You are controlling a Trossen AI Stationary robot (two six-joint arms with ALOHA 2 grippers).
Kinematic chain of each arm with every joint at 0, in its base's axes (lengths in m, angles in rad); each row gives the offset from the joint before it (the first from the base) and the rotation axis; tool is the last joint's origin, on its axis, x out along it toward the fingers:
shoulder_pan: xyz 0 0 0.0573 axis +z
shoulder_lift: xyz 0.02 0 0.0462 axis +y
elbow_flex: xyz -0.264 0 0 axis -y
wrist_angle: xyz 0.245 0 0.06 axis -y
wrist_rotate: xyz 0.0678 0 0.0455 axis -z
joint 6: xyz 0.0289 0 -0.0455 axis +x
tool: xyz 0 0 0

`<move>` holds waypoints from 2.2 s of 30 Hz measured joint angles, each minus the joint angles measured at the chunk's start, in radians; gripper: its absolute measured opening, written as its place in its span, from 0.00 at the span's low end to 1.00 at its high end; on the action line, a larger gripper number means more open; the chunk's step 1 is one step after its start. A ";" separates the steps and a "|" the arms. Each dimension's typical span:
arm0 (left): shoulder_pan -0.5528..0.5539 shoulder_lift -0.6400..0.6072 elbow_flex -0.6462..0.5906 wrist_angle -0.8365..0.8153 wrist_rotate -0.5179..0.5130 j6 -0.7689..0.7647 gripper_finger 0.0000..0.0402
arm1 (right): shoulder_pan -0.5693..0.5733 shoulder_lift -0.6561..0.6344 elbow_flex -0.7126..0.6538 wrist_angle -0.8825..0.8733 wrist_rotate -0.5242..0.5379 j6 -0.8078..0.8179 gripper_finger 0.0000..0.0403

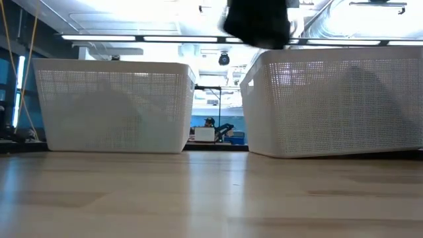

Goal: Sort clothes
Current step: Put the black shorts into the right white bin, then move the left white bin to the upper left

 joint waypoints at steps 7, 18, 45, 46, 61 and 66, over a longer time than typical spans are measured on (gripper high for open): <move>0.022 -0.099 0.000 -0.423 -0.319 -0.067 0.29 | -0.191 -0.169 0.047 -0.545 0.143 0.158 0.02; 0.240 -0.010 -0.001 -0.761 -0.289 0.114 0.31 | -0.637 -0.134 -0.005 -1.205 -0.411 0.569 0.25; 0.194 0.194 0.170 -0.854 -0.262 0.525 0.44 | -0.192 -0.209 0.042 -0.883 -0.432 0.662 0.50; 0.201 0.186 0.171 -0.833 -0.309 0.547 0.44 | -0.180 -0.194 0.042 -0.878 -0.420 0.662 0.50; 0.495 0.352 0.165 -0.833 -0.129 0.718 0.42 | -0.068 -0.060 0.041 -0.731 -0.422 0.667 0.50; 0.449 0.404 0.168 -0.900 -0.117 0.704 0.16 | 0.026 -0.061 0.041 -0.608 -0.421 0.638 0.50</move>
